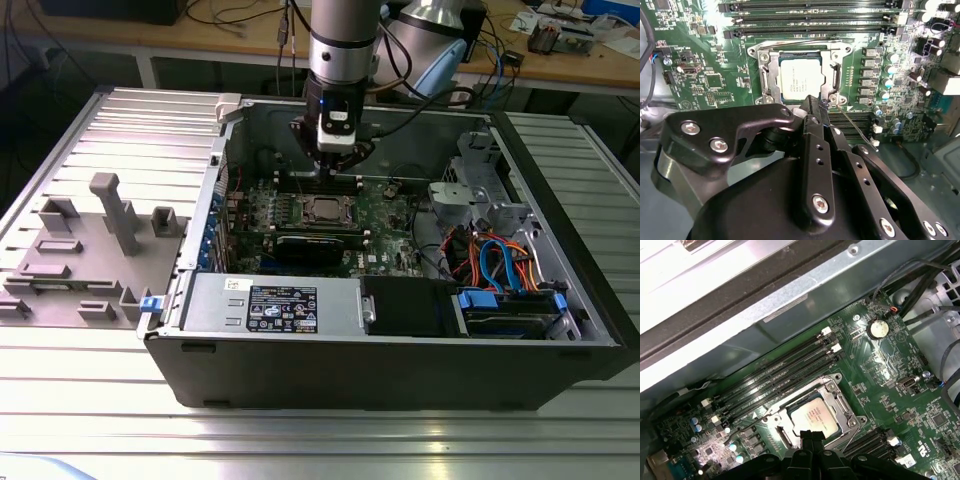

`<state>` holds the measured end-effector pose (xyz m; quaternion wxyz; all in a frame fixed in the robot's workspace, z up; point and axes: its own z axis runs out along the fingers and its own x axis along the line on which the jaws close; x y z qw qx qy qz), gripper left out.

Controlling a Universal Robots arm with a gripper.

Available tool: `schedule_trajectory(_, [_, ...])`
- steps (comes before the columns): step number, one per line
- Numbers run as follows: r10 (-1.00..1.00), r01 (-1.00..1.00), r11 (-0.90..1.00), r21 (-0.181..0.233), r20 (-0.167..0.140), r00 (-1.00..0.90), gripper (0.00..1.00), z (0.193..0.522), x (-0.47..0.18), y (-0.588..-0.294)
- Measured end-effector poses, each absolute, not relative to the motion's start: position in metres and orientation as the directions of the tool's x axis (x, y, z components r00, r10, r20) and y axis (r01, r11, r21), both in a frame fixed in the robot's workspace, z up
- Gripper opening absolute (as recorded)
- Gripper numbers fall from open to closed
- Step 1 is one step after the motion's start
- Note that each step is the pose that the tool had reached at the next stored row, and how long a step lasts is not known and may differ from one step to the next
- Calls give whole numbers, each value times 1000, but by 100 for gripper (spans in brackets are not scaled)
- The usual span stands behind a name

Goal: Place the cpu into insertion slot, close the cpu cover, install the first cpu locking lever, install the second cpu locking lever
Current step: 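Install the first cpu locking lever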

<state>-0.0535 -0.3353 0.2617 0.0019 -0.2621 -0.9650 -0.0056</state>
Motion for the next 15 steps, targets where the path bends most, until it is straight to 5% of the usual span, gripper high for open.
schedule_trajectory(15, [504, 504, 864, 10, 7, -864, 11, 262, -54, -335])
